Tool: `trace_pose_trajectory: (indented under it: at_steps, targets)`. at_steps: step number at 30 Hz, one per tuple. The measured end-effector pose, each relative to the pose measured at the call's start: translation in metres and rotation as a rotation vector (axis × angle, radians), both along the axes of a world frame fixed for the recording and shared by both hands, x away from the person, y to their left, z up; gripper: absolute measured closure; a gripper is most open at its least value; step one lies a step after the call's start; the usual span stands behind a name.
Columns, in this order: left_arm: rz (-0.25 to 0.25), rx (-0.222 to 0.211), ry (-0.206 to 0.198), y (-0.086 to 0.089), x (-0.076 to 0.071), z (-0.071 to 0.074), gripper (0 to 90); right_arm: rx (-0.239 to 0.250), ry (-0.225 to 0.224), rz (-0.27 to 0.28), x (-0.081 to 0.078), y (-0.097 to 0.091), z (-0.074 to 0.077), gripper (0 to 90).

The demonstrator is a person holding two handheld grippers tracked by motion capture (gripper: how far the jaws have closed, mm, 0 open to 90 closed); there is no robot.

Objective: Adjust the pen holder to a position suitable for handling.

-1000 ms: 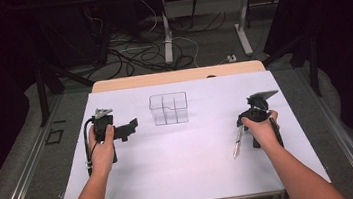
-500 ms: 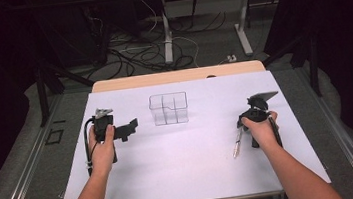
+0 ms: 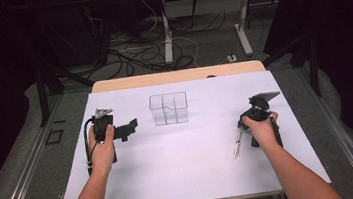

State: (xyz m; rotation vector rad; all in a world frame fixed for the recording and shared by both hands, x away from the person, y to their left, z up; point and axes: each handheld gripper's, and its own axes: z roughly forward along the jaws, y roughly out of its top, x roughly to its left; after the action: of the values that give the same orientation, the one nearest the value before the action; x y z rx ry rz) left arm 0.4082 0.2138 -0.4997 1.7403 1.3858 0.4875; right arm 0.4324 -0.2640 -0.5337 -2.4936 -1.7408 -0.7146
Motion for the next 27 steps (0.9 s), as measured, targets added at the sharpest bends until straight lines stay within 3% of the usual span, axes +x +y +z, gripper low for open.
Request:
trace_pose_trajectory:
  at_steps: [6,11,24,27]
  targets:
    - [0.0,0.001,-0.002,-0.0001,0.0004,-0.0003,0.7,0.009,-0.003,-0.012,0.0011,0.0009,0.0,77.0]
    - [0.0,0.002,0.0,0.0,0.0005,-0.0003,0.7,-0.018,-0.007,-0.027,0.0016,0.0025,-0.0015,78.1]
    - [0.008,-0.004,-0.004,0.0014,0.001,-0.0007,0.7,-0.003,-0.002,-0.039,0.0021,0.0031,-0.0002,80.1]
    - [0.005,-0.001,0.001,0.0014,0.0008,-0.0003,0.7,-0.021,0.002,-0.034,0.0016,0.0027,-0.0006,80.2]
